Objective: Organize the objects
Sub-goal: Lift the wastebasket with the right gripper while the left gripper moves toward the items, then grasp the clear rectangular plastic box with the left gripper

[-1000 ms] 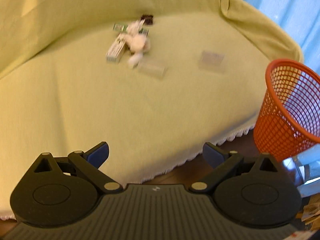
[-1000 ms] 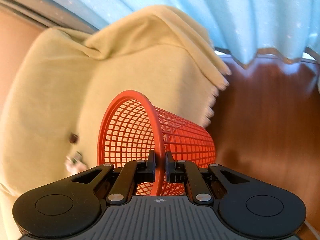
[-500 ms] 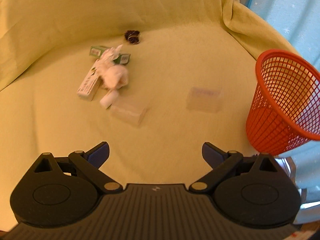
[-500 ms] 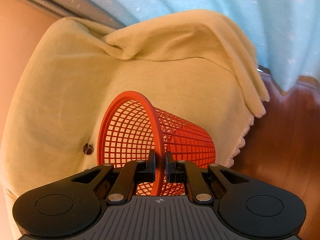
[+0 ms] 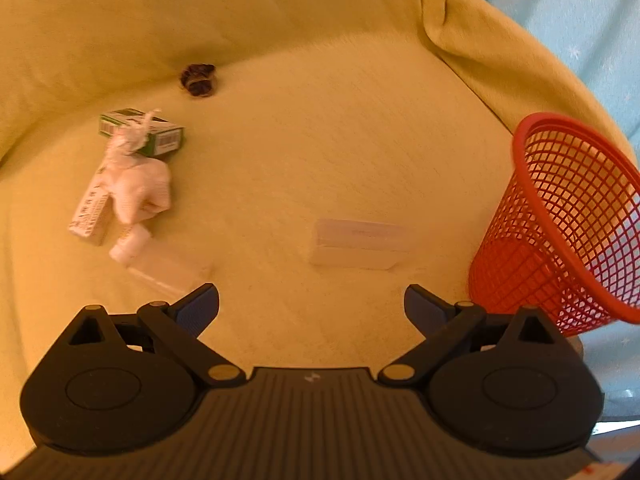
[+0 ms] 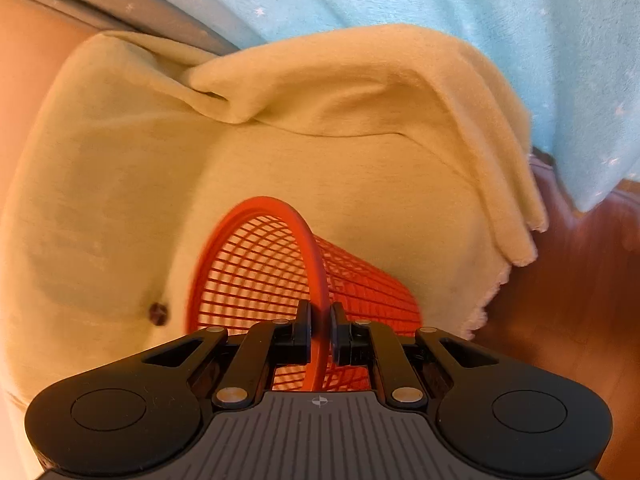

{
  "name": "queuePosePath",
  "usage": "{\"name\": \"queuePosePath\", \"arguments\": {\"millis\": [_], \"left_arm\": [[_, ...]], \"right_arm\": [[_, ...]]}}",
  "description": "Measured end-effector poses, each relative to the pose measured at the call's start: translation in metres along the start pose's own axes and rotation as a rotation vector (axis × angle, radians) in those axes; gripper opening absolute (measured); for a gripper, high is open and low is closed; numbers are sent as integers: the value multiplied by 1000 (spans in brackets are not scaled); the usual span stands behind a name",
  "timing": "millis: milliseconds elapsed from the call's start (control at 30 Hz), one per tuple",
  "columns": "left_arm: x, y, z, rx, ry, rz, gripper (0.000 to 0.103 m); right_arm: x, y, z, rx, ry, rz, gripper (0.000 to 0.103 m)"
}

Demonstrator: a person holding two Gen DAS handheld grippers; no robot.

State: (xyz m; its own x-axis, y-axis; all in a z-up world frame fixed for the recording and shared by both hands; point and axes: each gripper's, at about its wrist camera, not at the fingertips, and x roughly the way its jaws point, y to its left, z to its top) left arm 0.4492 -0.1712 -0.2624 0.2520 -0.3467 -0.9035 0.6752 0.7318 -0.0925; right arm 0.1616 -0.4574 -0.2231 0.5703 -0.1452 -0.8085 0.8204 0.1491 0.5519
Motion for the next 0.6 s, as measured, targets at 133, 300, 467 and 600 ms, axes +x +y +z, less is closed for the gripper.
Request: {"name": "queuePosePath", "arguments": {"millis": [133,300,467,600], "left_arm": [[18,-12,5,39,19,-7,98],[36,-18,11,67,49,-22,98],[50,-21,18,107,69,-38,98],[64,-27,24,113,88,-57,98]], "right_arm": [[1,-8,1,32,11,-35,6],[0,-9,3,40,4,-57,6],[-2,-4,5,25,-44,-71,6],[-2,-2,7,22,-73,-66,6]]}}
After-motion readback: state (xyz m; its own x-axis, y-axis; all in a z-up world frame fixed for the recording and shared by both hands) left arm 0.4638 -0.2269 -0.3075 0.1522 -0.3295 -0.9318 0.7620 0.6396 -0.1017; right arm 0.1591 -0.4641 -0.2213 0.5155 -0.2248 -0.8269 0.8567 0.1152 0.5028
